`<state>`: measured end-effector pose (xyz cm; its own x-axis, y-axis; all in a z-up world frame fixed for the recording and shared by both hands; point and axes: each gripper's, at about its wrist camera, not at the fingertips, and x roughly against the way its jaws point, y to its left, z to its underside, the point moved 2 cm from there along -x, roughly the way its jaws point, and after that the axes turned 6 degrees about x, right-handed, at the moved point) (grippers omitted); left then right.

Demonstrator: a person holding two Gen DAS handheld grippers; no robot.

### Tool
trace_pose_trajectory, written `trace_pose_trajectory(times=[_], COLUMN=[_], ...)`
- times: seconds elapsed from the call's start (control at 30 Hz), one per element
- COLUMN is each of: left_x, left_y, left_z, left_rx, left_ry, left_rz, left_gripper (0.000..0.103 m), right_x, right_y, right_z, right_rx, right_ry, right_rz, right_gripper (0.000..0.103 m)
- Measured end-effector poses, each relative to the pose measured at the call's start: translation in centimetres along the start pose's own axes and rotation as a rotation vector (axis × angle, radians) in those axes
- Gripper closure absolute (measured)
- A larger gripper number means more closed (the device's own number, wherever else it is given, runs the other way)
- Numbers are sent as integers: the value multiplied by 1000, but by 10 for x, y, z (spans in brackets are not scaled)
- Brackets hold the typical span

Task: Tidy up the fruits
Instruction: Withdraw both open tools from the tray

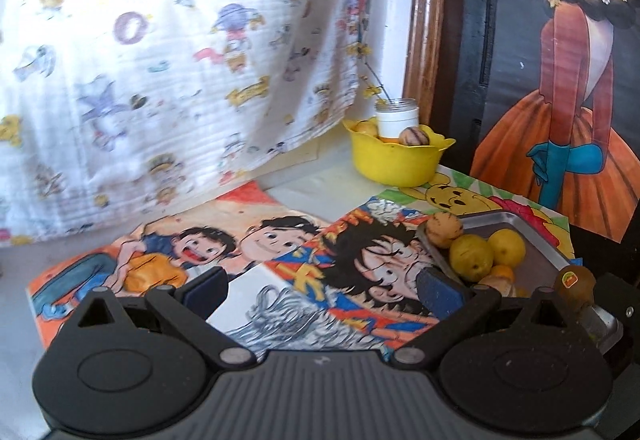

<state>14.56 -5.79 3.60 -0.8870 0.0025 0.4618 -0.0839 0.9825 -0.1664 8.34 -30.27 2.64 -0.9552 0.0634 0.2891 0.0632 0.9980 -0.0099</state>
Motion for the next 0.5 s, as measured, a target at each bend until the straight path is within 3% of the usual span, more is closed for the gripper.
trace_pose_trajectory(times=[0.5], left_x=[33], left_y=[41], left_z=[21], left_rx=[7], left_ry=[-10], left_rz=[-49], left_gripper=[0], right_x=[22], right_y=[30], right_z=[16], right_rx=[60], right_ry=[1], right_rz=[-33], right_gripper=[1])
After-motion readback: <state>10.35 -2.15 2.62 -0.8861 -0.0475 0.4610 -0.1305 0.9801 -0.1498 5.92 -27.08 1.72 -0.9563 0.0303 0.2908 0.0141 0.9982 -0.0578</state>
